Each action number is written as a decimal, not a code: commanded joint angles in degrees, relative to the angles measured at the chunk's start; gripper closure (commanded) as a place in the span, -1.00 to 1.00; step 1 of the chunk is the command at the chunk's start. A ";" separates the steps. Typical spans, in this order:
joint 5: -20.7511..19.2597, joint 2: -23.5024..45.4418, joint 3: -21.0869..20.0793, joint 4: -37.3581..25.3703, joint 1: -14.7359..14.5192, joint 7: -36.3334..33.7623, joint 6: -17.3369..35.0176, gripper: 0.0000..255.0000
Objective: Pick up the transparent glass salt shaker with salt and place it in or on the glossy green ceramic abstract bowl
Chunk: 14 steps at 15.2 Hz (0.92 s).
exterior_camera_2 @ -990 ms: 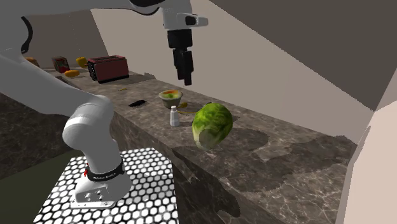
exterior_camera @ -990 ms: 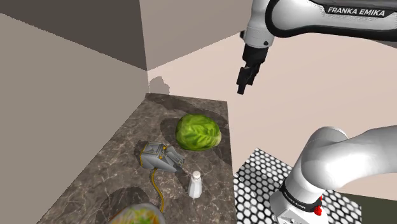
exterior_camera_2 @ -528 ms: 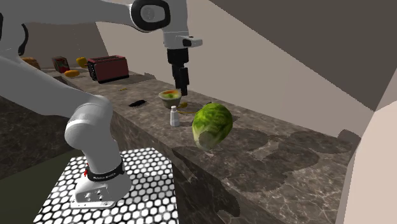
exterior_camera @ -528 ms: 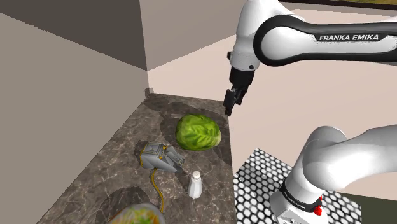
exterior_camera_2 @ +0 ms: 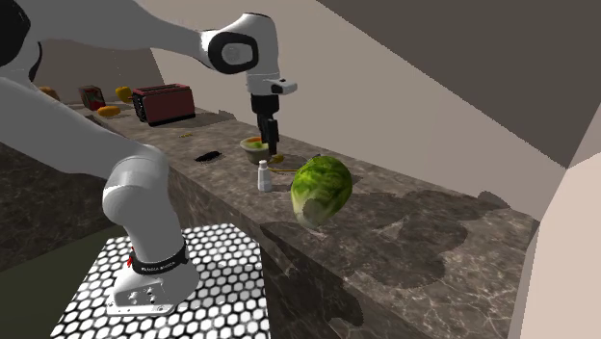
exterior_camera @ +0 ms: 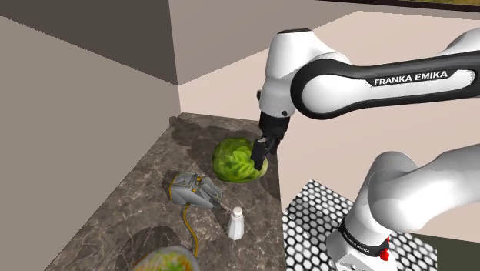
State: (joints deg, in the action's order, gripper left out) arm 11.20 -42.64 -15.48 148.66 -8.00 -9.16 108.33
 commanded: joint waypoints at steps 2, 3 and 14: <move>2.99 2.62 -3.23 1.31 -1.76 -2.89 4.26 -1.00; 3.90 3.71 -4.31 1.53 -2.28 -3.80 5.70 -1.00; 9.32 15.58 -13.20 2.71 -5.02 -10.20 20.07 -1.00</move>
State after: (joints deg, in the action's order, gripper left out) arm 20.36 -27.61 -28.35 150.95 -12.98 -19.25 127.38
